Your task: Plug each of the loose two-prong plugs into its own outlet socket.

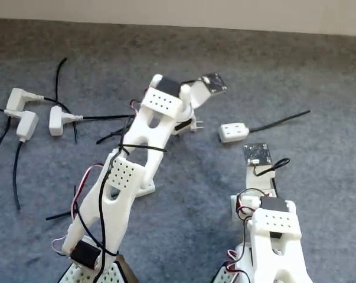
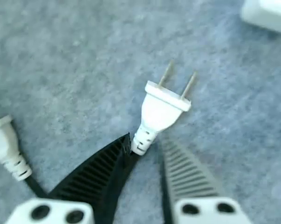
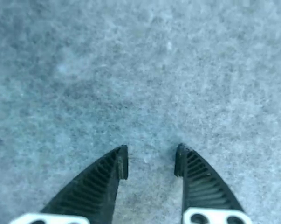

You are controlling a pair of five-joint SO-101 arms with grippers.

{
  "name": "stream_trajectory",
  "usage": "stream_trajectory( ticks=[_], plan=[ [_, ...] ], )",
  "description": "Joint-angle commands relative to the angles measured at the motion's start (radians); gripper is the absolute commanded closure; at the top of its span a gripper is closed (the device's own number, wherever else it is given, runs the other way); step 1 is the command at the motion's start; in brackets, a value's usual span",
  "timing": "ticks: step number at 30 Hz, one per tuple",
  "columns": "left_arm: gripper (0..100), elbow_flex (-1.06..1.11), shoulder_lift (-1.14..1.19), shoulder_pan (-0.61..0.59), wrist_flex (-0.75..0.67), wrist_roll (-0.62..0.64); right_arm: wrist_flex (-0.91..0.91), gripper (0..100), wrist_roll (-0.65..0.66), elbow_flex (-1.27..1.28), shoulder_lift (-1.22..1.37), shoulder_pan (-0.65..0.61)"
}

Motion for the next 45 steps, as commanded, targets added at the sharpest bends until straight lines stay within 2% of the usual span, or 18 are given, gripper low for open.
stream_trajectory(
  ticks=[1, 6, 10, 16, 25, 29, 32, 35, 41, 45],
  plan=[
    [99, -0.001, -0.019, -0.024, -0.008, -0.005, -0.01, 83.7, 0.009, 0.001, -0.001, -0.019],
    [99, -0.119, -0.019, -0.004, 0.157, -0.005, -0.01, 83.7, 0.009, 0.001, -0.001, -0.019],
    [99, -0.116, -0.102, -0.012, 0.175, -0.002, -0.013, 83.7, 0.009, 0.002, -0.001, -0.018],
    [99, 0.262, -0.458, 0.041, 0.175, -0.003, -0.013, 83.7, 0.008, -0.002, -0.001, -0.008],
    [99, 0.961, -1.101, 0.249, 0.167, -0.021, 0.036, 83.7, 0.009, -0.071, -0.002, 0.165],
    [99, 1.227, -1.248, 0.344, 0.074, -0.051, 0.093, 83.7, 0.011, -0.134, -0.002, 0.225],
    [99, 1.379, -1.276, 0.404, -0.034, -0.049, 0.099, 83.7, 0.015, -0.174, -0.002, 0.312],
    [99, 1.491, -1.276, 0.461, -0.144, -0.037, 0.108, 83.7, 0.086, -0.199, -0.002, 0.42],
    [99, 1.575, -1.273, 0.57, -0.321, 0.041, 0.143, 83.7, 0.14, -0.206, -0.127, 0.599],
    [99, 1.55, -1.218, 0.604, -0.345, 0.084, 0.242, 83.7, 0.144, -0.202, -0.329, 0.619]
  ],
)
